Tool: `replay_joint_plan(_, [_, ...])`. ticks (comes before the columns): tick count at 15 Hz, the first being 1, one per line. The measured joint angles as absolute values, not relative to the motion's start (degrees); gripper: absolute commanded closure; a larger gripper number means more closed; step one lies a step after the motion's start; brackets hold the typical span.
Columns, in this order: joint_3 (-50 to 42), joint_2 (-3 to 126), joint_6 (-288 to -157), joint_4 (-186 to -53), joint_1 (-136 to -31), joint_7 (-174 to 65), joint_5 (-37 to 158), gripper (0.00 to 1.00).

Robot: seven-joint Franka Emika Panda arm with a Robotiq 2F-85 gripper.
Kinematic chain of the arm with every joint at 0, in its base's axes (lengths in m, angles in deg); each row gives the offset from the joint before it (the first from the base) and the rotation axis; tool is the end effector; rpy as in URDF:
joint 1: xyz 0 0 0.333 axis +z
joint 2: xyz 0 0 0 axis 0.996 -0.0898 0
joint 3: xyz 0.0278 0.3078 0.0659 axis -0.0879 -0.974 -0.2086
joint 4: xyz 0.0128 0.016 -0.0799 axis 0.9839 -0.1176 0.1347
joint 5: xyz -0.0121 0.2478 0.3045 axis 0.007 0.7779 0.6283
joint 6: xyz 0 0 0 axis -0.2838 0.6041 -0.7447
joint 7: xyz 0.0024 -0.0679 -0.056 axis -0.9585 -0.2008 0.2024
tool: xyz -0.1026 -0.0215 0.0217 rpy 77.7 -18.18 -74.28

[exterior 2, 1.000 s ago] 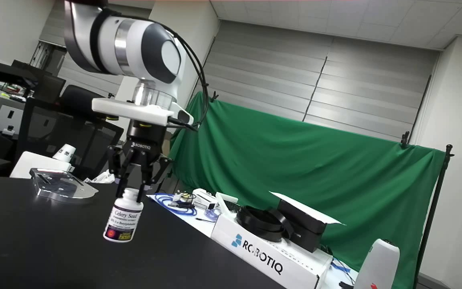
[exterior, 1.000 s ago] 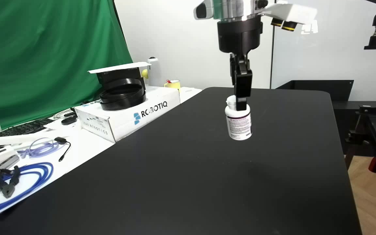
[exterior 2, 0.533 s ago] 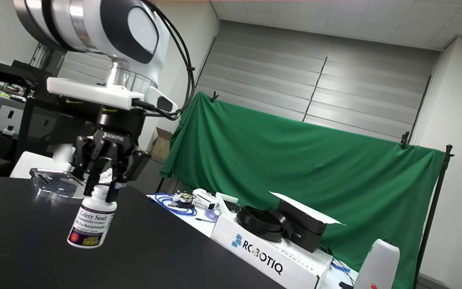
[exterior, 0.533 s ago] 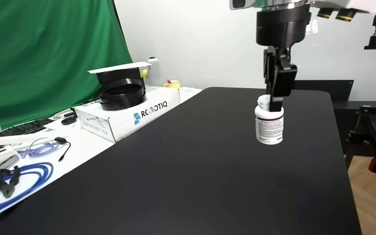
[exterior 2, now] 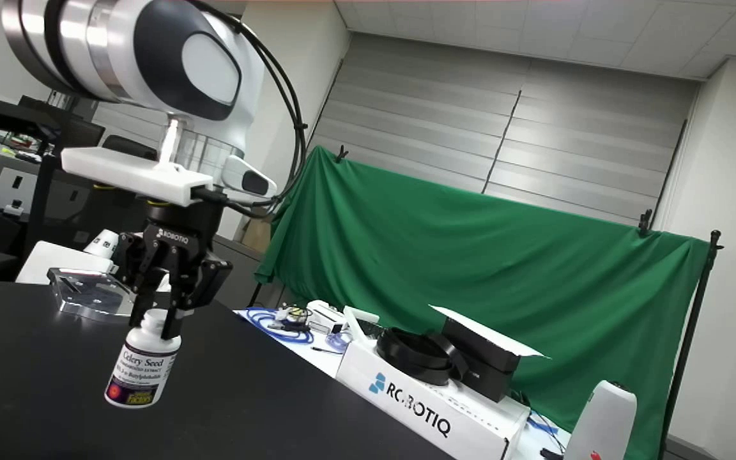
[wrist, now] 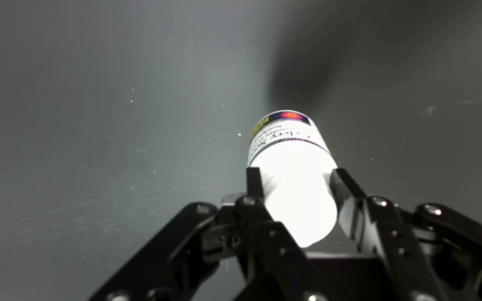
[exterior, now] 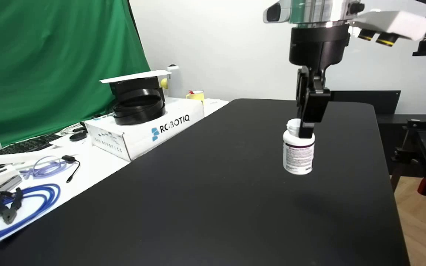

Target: Pick the bottle and move it slightly to the bottom on the table

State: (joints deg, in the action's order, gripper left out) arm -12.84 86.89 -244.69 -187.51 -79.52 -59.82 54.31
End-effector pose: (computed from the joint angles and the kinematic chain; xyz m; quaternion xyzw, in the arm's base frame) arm 0.3791 0.0733 0.2616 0.9844 0.1647 0.0490 0.0367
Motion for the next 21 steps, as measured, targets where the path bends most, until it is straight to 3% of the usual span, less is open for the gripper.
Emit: replay_joint_plan(21, [-11.3, 73.0, -255.0, -187.1, -79.8, -55.9, 45.0, 0.81])
